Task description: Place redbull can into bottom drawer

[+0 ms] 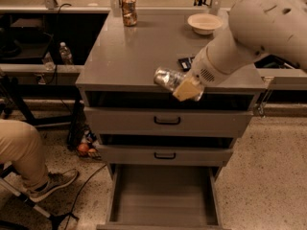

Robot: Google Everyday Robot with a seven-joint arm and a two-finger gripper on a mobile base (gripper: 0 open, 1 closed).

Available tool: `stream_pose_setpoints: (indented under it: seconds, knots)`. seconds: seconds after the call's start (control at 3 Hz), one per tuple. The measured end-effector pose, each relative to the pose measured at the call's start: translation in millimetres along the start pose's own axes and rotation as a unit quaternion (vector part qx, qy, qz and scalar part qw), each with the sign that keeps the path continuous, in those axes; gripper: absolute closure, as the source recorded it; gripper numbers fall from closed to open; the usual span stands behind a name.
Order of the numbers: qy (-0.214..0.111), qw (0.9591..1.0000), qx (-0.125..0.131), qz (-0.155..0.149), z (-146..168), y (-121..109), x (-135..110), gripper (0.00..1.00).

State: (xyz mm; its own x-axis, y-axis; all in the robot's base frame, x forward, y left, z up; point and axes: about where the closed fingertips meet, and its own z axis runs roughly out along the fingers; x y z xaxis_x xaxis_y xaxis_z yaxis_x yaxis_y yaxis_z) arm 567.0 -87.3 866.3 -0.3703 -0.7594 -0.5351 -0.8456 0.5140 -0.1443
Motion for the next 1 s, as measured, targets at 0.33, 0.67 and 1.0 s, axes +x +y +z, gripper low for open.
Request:
stream_pose_setpoints:
  seconds: [0.33,0.67,1.0]
  knots:
    - [0.037,0.9982,-0.045,-0.016,29.8,35.4,70.6,1.0]
    - [0.066,0.9951,-0.073,0.001,67.9,53.3,127.2,1.0]
    - [0.069,0.9945,-0.078,0.005,72.7,54.0,133.2,1.0]
